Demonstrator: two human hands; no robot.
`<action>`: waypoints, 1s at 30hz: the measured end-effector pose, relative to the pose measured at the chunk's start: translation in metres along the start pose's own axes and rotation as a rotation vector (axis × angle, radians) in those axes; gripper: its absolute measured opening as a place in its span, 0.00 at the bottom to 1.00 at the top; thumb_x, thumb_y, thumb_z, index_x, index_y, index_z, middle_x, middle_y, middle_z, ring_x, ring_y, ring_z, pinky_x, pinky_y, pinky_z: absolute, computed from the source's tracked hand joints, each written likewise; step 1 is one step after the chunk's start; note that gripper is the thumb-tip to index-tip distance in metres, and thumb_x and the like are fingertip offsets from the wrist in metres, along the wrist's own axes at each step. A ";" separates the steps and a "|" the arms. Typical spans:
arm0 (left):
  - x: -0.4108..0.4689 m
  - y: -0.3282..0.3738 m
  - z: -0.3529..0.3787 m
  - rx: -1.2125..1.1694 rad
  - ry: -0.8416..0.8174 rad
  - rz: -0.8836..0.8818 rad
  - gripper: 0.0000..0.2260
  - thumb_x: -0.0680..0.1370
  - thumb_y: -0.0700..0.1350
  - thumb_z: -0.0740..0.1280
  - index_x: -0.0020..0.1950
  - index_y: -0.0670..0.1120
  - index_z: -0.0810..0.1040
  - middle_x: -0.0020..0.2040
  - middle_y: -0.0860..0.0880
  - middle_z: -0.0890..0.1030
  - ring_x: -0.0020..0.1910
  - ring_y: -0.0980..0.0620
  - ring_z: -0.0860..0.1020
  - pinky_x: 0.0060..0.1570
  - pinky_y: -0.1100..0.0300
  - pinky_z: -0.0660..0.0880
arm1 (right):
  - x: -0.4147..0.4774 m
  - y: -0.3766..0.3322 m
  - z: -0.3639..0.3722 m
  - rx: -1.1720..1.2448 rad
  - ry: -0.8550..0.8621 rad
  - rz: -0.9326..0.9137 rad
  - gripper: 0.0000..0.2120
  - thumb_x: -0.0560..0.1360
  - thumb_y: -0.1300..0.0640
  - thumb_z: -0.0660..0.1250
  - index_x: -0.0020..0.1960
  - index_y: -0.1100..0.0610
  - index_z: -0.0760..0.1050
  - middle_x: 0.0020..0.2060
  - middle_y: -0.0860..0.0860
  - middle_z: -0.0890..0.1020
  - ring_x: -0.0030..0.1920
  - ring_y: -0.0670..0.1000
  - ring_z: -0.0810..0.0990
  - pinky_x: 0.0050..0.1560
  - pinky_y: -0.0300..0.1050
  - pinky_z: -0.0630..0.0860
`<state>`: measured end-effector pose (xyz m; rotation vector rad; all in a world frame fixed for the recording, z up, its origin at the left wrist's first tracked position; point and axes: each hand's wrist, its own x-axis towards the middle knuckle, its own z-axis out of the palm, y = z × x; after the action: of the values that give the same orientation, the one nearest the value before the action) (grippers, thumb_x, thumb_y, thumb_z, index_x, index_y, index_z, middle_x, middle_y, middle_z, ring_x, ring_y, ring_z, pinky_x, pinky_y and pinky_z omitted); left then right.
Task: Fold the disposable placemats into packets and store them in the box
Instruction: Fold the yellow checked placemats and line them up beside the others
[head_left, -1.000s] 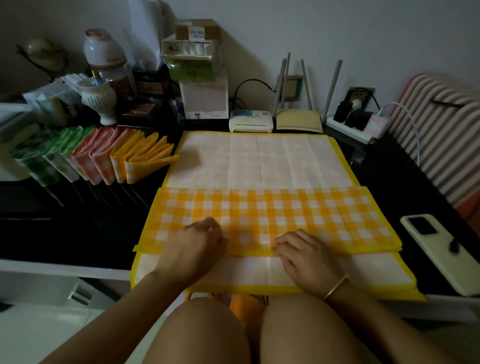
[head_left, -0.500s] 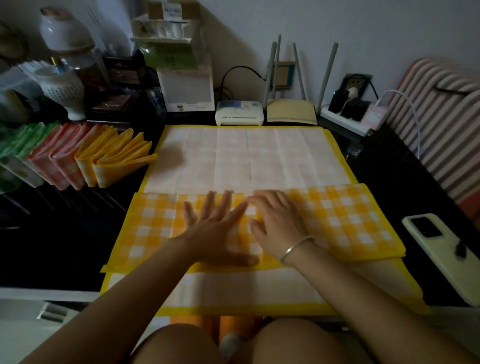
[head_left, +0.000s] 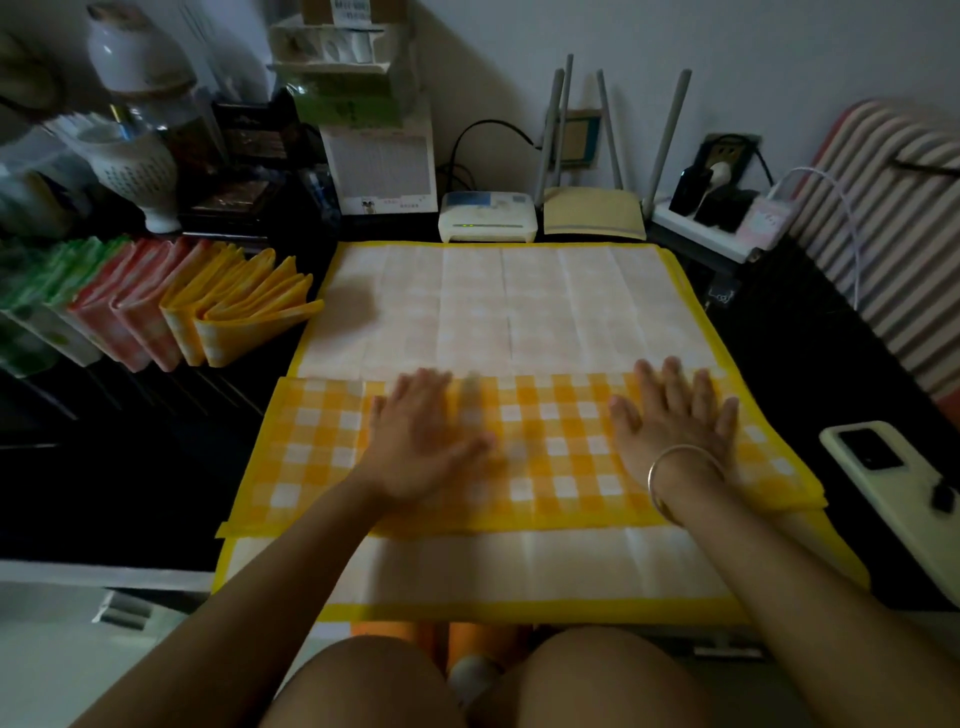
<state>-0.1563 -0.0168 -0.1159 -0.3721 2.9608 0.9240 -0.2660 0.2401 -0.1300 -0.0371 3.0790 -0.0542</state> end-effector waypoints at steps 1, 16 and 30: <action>0.000 -0.010 -0.003 -0.030 0.137 -0.093 0.45 0.65 0.75 0.54 0.77 0.54 0.60 0.80 0.50 0.56 0.79 0.51 0.48 0.75 0.44 0.40 | 0.000 0.000 0.001 -0.006 0.007 0.005 0.30 0.77 0.35 0.40 0.77 0.42 0.38 0.77 0.46 0.39 0.77 0.55 0.36 0.73 0.62 0.36; -0.046 0.005 -0.006 0.284 0.288 0.612 0.12 0.78 0.50 0.61 0.59 0.49 0.77 0.63 0.48 0.76 0.59 0.47 0.75 0.56 0.54 0.68 | -0.002 -0.003 0.001 -0.019 0.027 0.017 0.31 0.77 0.36 0.40 0.77 0.42 0.39 0.78 0.46 0.40 0.77 0.55 0.38 0.73 0.62 0.38; -0.064 -0.002 -0.006 0.496 0.023 0.869 0.15 0.81 0.49 0.59 0.57 0.44 0.81 0.61 0.46 0.81 0.59 0.49 0.81 0.38 0.57 0.81 | 0.000 0.016 -0.025 0.225 0.048 -0.145 0.31 0.77 0.37 0.56 0.77 0.42 0.51 0.78 0.45 0.49 0.77 0.51 0.41 0.74 0.59 0.42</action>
<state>-0.0929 -0.0077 -0.1070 0.9702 3.1911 0.1224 -0.2681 0.2565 -0.1060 -0.2504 3.0907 -0.4125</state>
